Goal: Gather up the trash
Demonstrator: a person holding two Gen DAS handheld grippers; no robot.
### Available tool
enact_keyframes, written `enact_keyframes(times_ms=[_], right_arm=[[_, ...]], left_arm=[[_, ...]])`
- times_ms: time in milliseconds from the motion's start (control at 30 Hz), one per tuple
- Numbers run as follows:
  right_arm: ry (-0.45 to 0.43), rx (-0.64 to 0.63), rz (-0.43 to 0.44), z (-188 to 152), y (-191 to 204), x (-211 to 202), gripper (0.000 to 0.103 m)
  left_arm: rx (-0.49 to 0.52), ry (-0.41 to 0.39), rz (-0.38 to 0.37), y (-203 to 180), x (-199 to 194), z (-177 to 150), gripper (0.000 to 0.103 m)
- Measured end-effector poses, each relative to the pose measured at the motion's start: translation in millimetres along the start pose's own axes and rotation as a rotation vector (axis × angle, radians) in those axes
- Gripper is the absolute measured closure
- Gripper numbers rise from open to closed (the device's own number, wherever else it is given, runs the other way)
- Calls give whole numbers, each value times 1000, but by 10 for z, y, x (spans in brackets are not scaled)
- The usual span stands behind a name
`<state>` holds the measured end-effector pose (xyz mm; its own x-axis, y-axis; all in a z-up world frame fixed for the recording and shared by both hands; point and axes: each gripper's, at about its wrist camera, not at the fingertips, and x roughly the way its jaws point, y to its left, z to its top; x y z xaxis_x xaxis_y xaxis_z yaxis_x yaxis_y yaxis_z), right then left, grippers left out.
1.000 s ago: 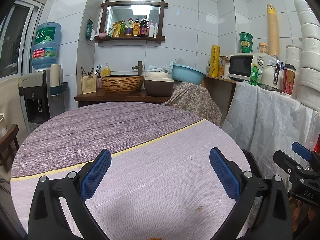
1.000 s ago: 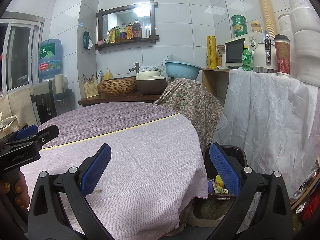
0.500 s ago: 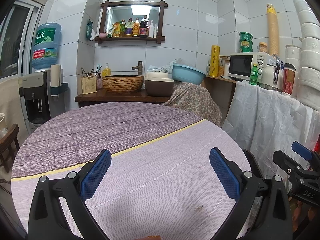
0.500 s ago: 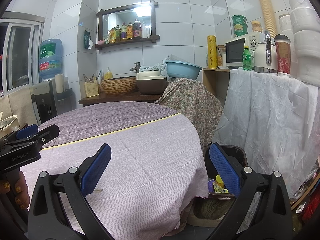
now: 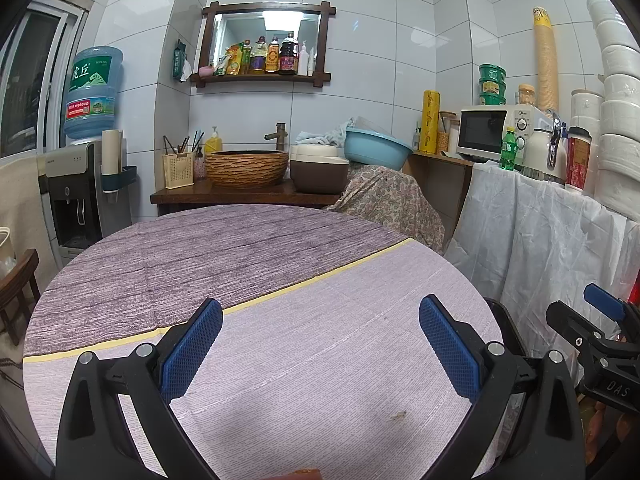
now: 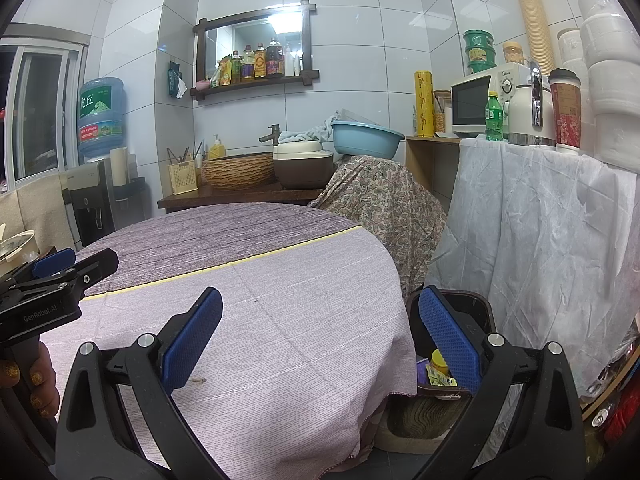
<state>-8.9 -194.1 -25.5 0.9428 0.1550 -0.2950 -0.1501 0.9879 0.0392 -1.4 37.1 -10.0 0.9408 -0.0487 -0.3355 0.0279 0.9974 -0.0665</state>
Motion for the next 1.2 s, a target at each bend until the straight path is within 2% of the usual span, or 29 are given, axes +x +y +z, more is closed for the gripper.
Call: enact_keyframes(times_ms=[1200], right_arm=[[1, 3, 1, -26, -11, 2, 6]], left_arm=[[3, -1, -1, 60, 16, 9, 5]])
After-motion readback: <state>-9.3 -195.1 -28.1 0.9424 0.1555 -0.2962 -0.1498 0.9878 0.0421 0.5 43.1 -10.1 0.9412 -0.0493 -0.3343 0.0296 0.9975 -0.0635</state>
